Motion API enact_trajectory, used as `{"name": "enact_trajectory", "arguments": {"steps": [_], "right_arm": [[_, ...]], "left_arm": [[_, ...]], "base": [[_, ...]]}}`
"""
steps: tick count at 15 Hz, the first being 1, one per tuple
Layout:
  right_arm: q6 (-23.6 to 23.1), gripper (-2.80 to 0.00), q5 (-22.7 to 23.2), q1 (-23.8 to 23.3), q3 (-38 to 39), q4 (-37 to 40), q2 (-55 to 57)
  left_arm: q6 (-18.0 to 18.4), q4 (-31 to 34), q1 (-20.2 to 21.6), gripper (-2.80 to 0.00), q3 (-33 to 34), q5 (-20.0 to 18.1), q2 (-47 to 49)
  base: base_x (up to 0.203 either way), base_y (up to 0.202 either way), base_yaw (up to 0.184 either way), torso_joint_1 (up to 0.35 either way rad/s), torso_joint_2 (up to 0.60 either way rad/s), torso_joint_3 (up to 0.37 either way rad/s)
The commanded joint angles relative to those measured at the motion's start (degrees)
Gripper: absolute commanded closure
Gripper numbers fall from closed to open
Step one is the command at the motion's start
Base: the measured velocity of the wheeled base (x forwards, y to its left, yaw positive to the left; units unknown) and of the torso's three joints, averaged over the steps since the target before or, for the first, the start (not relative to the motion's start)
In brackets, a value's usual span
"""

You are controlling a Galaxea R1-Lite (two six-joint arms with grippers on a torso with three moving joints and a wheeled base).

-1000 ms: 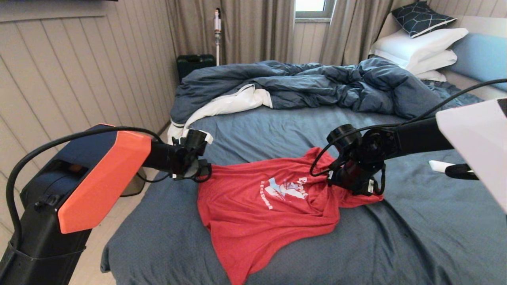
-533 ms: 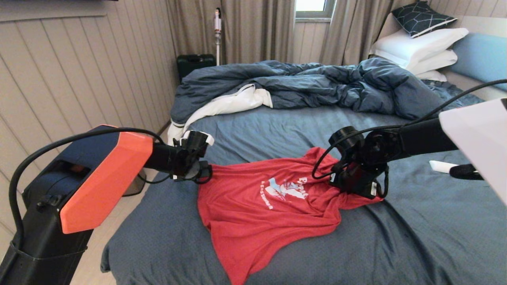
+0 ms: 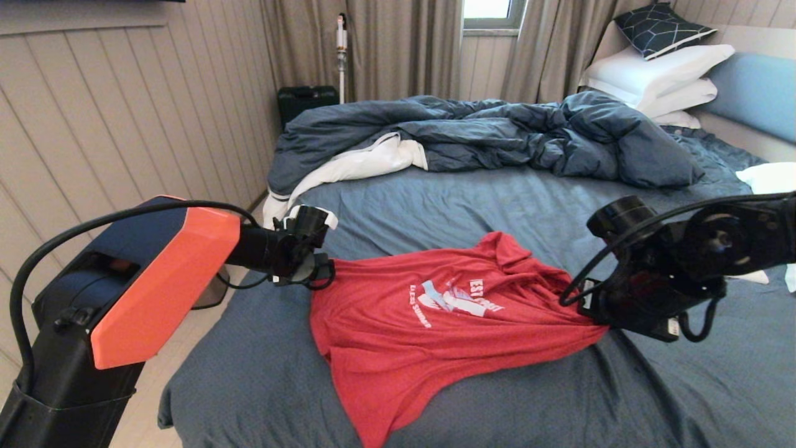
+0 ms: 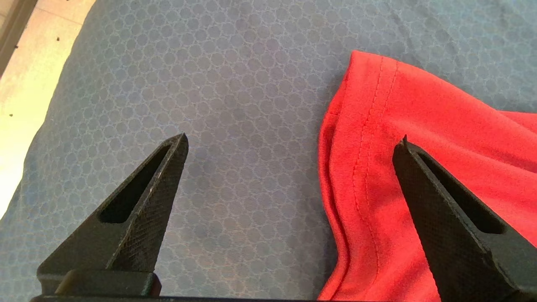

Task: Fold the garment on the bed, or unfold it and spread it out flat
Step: Unford the red T-shirt

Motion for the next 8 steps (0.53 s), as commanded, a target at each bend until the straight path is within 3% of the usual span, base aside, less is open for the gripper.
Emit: {"name": "enact_trajectory", "arguments": {"steps": [1, 4, 8], "right_arm": [[-1.5, 0.00, -0.1, -1.8, 4.4, 0.3, -8.0], [-5.8, 0.00, 0.0, -4.6, 7.2, 0.6, -11.6], [-7.4, 0.00, 0.0, -4.7, 17.4, 0.2, -15.6]], "left_arm": [[-0.2, 0.1, 0.0, -2.80, 0.1, 0.2, -0.2], [-0.2, 0.0, -0.1, -2.80, 0.4, 0.2, -0.2], [-0.2, 0.0, -0.1, -2.80, 0.3, 0.2, 0.0]], "base": [[0.000, 0.000, 0.000, 0.000, 0.00, 0.000], [0.000, 0.000, 0.000, 0.000, 0.00, 0.000], [0.000, 0.000, 0.000, 0.000, 0.00, 0.000]]}}
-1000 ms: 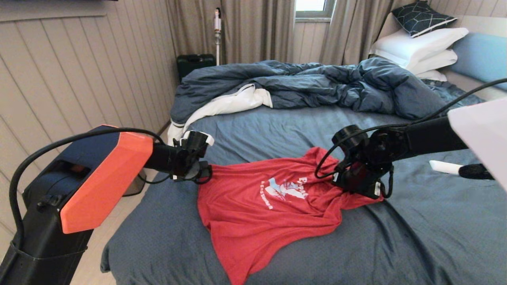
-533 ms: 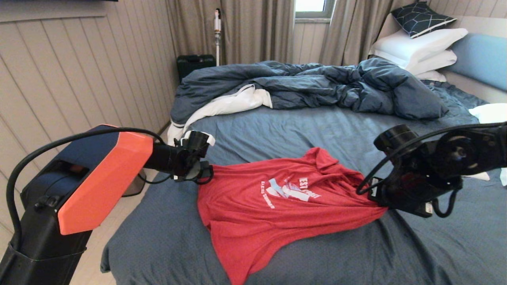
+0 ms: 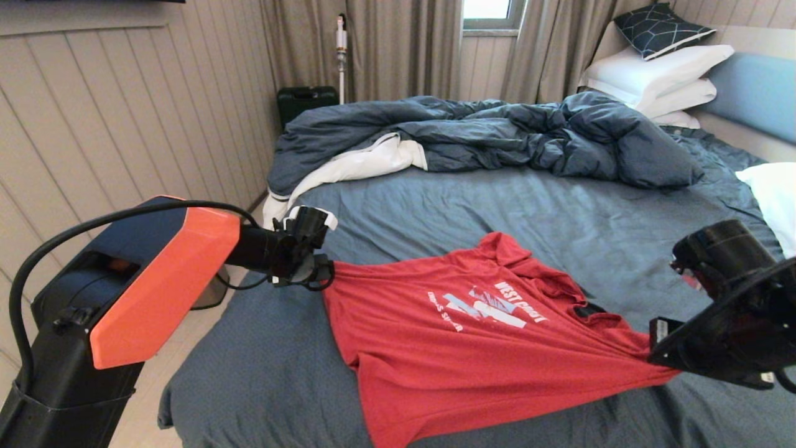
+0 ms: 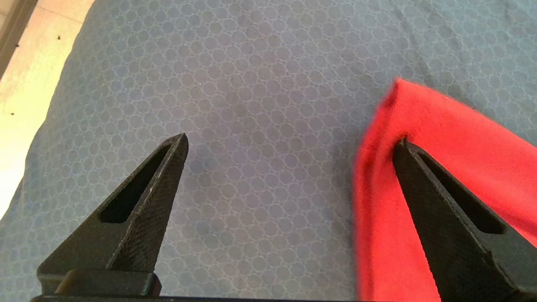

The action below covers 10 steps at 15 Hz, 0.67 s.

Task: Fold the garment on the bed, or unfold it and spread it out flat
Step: Unford the red T-shirt

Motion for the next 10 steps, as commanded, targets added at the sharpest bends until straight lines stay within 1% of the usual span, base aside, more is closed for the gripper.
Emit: {"name": "enact_trajectory", "arguments": {"steps": [1, 3, 4, 7, 10], "right_arm": [[0.0, 0.00, 0.0, 0.1, 4.9, 0.0, -1.8], [0.0, 0.00, 0.8, -0.2, 8.3, -0.3, -2.1], [0.0, -2.80, 0.9, -0.3, 9.2, -1.0, -2.8], [-1.5, -2.80, 1.5, -0.3, 12.2, -3.3, -6.8], [-3.4, -2.80, 1.7, 0.0, 10.6, -3.4, -11.7]], "left_arm": [[-0.2, 0.0, -0.1, -2.80, -0.1, 0.2, 0.1], [-0.2, 0.0, 0.0, -2.80, -0.1, 0.2, 0.0], [-0.2, 0.0, 0.0, -2.80, -0.1, 0.2, 0.0], [-0.2, 0.0, 0.0, -2.80, -0.1, 0.2, -0.1], [-0.2, 0.0, 0.0, -2.80, -0.1, 0.2, -0.7]], "base": [[0.000, 0.000, 0.000, 0.000, 0.00, 0.000], [0.000, 0.000, 0.000, 0.000, 0.00, 0.000], [0.000, 0.000, 0.000, 0.000, 0.00, 0.000], [0.000, 0.000, 0.000, 0.000, 0.00, 0.000], [0.000, 0.000, 0.000, 0.000, 0.00, 0.000]]}}
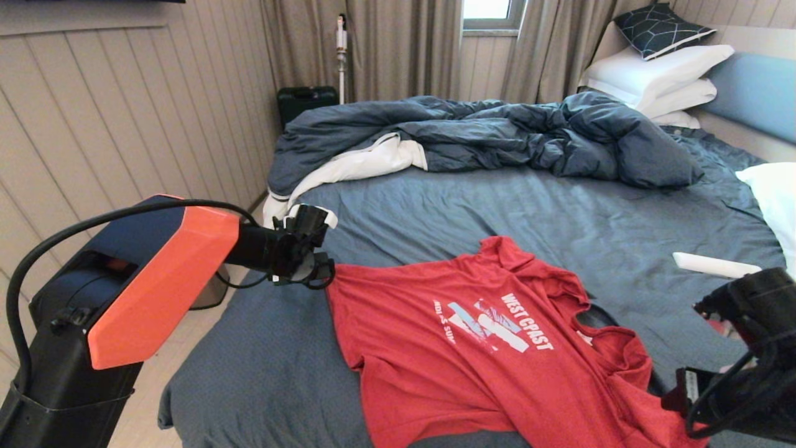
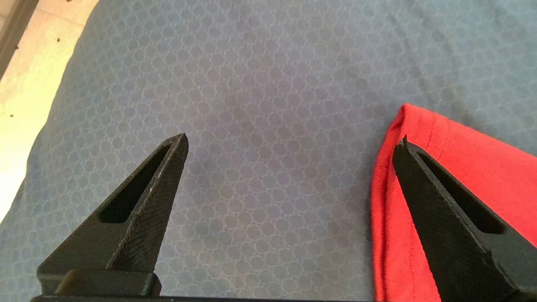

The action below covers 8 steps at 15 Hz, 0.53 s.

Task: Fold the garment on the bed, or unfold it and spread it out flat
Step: Unford the red T-shirt

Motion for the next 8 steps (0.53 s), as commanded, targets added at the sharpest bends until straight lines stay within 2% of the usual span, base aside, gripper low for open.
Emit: {"name": "enact_trajectory", "arguments": {"steps": [1, 4, 6, 7, 8], "right_arm": [[-1.0, -2.80, 0.0, 0.2, -2.3, 0.4, -5.3], [-3.0, -2.80, 0.0, -0.1, -6.4, 0.4, -6.5], [-3.1, -2.80, 0.5, -1.0, -11.3, 0.1, -2.4], [-3.2, -2.35, 1.0, -1.5, -13.7, -0.1, 0.2], [-3.2, 0.00, 1.7, -2.3, -15.7, -0.8, 2.9]], "left_arm": [[-0.2, 0.0, 0.0, -2.80, 0.0, 0.2, -0.6], [-0.1, 0.1, 0.1, -2.80, -0.5, -0.1, -1.4], [0.1, 0.2, 0.8, -2.80, -0.7, -0.4, -2.5], [0.1, 0.2, 1.1, -2.80, -0.9, -0.5, -2.9], [0.1, 0.3, 1.5, -2.80, -1.2, -1.2, -3.6]], "base": [[0.000, 0.000, 0.000, 0.000, 0.00, 0.000], [0.000, 0.000, 0.000, 0.000, 0.00, 0.000], [0.000, 0.000, 0.000, 0.000, 0.00, 0.000], [0.000, 0.000, 0.000, 0.000, 0.00, 0.000], [0.000, 0.000, 0.000, 0.000, 0.00, 0.000]]}}
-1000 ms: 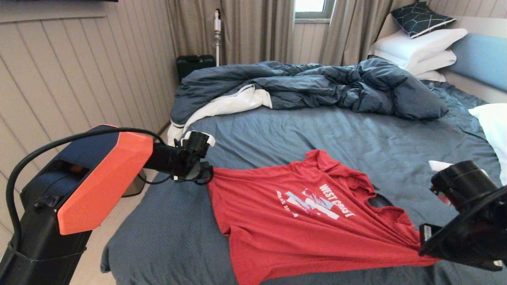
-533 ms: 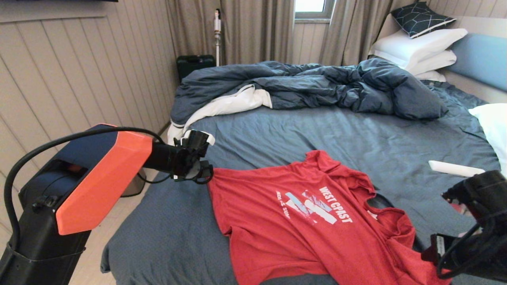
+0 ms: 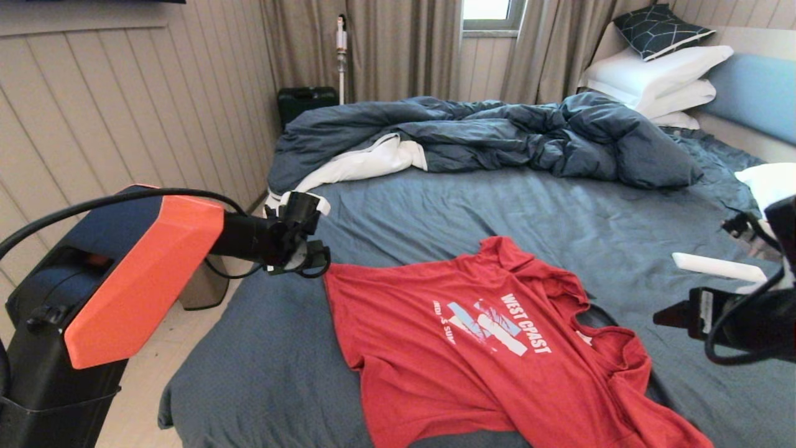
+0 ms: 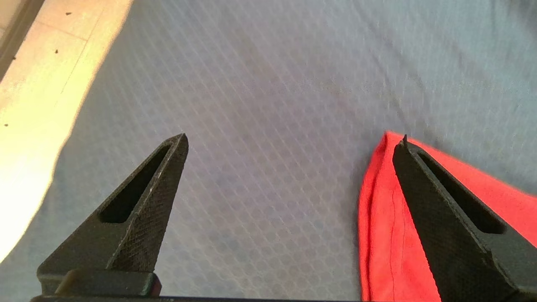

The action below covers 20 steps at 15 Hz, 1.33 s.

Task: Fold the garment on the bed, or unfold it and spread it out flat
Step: Unford the red T-shirt

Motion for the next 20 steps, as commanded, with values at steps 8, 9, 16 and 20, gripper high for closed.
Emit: {"name": "enact_trajectory", "arguments": {"steps": [8, 9, 16, 20], "right_arm": [[-4.6, 0.00, 9.1, -6.9, -30.8, -5.2, 33.7], [-5.1, 0.00, 9.4, -7.1, -34.5, -4.9, 36.7], [-6.1, 0.00, 12.7, -6.7, -48.8, -3.5, 46.9], [-5.5, 0.00, 14.8, -6.8, -50.2, -3.6, 48.2]], "left_arm": [[5.8, 11.6, 5.1, 0.00, -2.9, -20.3, -6.9], [6.3, 12.3, 5.2, 0.00, -3.8, -20.9, -6.8], [7.7, 16.9, 4.5, 0.00, -6.0, -26.6, -3.6], [7.6, 13.7, 3.3, 0.00, -8.3, -27.0, 1.0]], "base": [[0.000, 0.000, 0.000, 0.000, 0.00, 0.000], [0.000, 0.000, 0.000, 0.000, 0.00, 0.000], [0.000, 0.000, 0.000, 0.000, 0.00, 0.000], [0.000, 0.000, 0.000, 0.000, 0.00, 0.000]]}}
